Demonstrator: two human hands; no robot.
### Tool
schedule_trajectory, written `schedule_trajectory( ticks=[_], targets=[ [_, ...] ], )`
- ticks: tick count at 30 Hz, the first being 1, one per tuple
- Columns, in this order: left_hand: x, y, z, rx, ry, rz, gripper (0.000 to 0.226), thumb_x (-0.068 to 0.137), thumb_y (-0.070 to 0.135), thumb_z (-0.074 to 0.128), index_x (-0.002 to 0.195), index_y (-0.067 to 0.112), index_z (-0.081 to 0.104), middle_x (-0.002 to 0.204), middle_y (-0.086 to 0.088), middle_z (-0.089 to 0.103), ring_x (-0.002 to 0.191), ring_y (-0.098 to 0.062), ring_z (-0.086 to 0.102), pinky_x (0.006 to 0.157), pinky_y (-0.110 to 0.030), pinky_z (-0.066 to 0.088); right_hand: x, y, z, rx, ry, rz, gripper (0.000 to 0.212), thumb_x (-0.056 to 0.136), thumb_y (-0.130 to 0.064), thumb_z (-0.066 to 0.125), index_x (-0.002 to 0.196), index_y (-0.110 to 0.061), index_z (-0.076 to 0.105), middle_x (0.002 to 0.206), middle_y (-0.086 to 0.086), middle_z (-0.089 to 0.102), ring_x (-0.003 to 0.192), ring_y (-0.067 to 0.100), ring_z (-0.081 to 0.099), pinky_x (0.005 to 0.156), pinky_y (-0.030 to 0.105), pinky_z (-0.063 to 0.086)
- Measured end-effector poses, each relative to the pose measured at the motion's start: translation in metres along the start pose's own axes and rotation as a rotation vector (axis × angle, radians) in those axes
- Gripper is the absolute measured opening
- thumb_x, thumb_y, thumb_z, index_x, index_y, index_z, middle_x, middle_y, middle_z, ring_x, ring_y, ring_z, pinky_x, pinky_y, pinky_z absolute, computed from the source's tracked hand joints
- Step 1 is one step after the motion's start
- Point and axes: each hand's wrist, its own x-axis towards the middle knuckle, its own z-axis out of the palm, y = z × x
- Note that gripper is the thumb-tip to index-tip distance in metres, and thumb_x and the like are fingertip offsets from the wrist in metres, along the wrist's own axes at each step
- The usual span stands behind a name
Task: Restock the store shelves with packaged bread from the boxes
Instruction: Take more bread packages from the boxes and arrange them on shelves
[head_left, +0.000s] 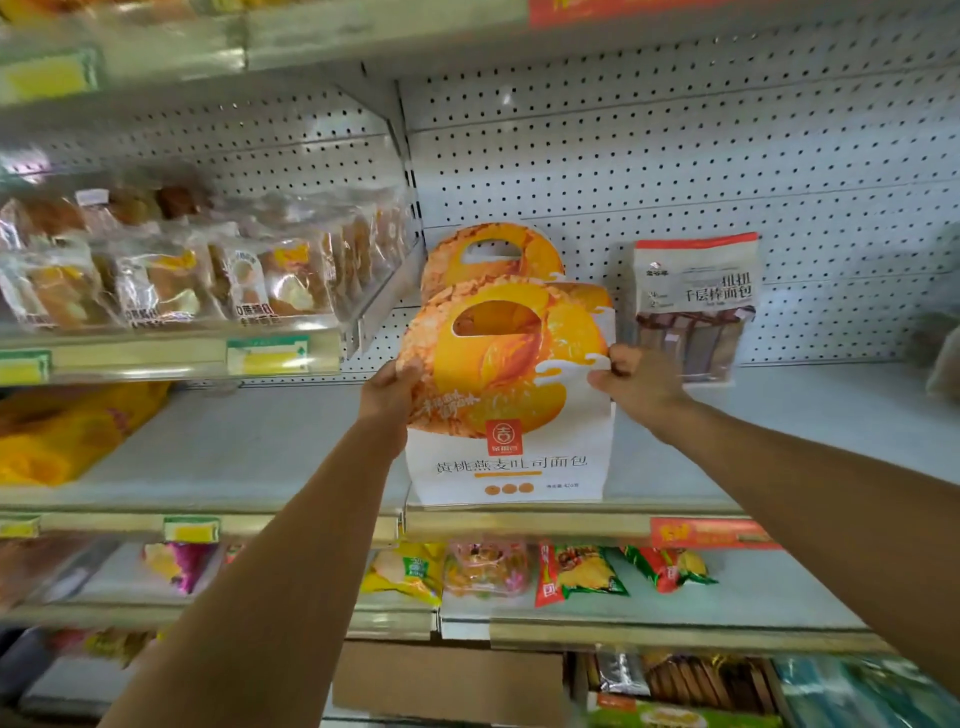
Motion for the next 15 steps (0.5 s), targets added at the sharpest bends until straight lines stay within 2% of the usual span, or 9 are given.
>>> schedule_trajectory(
  ticks=[2,4,5,7,8,10,12,15],
  targets=[
    [0.003,-0.002,0.001,-0.052,-0.005,-0.01,0.016,0.097,0.019,0.06,0.083,0.012,0.062,0.074,-0.003,0.069,0.07,-0.021,0.067,0.068,-0.034,0.058,0.004,0.002,0.002,0.047,-0.017,0.022,0.015,0.086,-0.005,0.068,0.096,0.005,0.064,0.082,0.015,0.061,0.078,0.021,0.054,0.07,0.032,0.043],
    [0.002,-0.005,0.004,-0.035,-0.021,-0.003,0.011,0.09,0.023,0.069,0.091,0.013,0.066,0.092,-0.01,0.072,0.09,-0.029,0.069,0.081,-0.044,0.058,0.004,0.005,0.005,0.081,-0.03,0.076,0.029,0.086,-0.011,0.07,0.113,-0.004,0.064,0.108,0.014,0.066,0.097,0.025,0.06,0.086,0.039,0.051],
    [0.002,-0.007,0.004,-0.008,-0.027,-0.007,0.018,0.086,0.026,0.072,0.1,0.016,0.068,0.101,-0.01,0.072,0.1,-0.03,0.067,0.082,-0.043,0.056,0.003,0.008,0.008,0.077,-0.044,0.117,0.04,0.086,-0.016,0.07,0.123,-0.009,0.058,0.119,0.012,0.062,0.106,0.027,0.059,0.091,0.041,0.051],
    [-0.002,-0.013,0.002,0.035,-0.048,-0.061,0.031,0.089,0.03,0.071,0.119,0.023,0.065,0.117,-0.005,0.067,0.113,-0.027,0.06,0.087,-0.039,0.047,-0.002,0.012,0.015,0.018,-0.108,0.237,0.061,0.088,-0.03,0.069,0.14,-0.012,0.042,0.131,0.009,0.053,0.112,0.026,0.055,0.08,0.036,0.05],
    [-0.003,-0.018,0.0,0.045,-0.057,-0.116,0.038,0.091,0.032,0.069,0.128,0.027,0.059,0.124,-0.004,0.062,0.118,-0.027,0.054,0.094,-0.043,0.044,-0.005,0.013,0.019,-0.014,-0.155,0.301,0.067,0.089,-0.036,0.067,0.143,-0.013,0.036,0.132,0.009,0.051,0.108,0.026,0.055,0.072,0.033,0.049],
    [-0.004,-0.026,-0.007,0.05,-0.092,-0.21,0.052,0.092,0.039,0.068,0.14,0.034,0.047,0.139,-0.004,0.051,0.132,-0.031,0.042,0.109,-0.057,0.034,-0.006,0.019,0.026,-0.022,-0.197,0.357,0.067,0.09,-0.036,0.063,0.145,-0.013,0.032,0.128,0.01,0.053,0.101,0.025,0.057,0.072,0.035,0.05],
    [-0.003,-0.03,-0.012,0.06,-0.124,-0.231,0.057,0.093,0.041,0.065,0.144,0.035,0.042,0.143,-0.003,0.046,0.137,-0.031,0.035,0.11,-0.059,0.03,-0.004,0.022,0.029,-0.008,-0.184,0.354,0.065,0.09,-0.03,0.06,0.146,-0.012,0.032,0.126,0.011,0.053,0.093,0.022,0.055,0.072,0.034,0.047],
    [-0.003,-0.028,-0.015,0.018,-0.134,-0.231,0.053,0.093,0.038,0.066,0.142,0.033,0.047,0.138,-0.002,0.053,0.135,-0.031,0.04,0.109,-0.058,0.032,-0.002,0.025,0.026,0.003,-0.215,0.356,0.059,0.089,-0.025,0.06,0.142,-0.011,0.038,0.12,0.011,0.056,0.092,0.023,0.056,0.077,0.036,0.048]
  ],
)
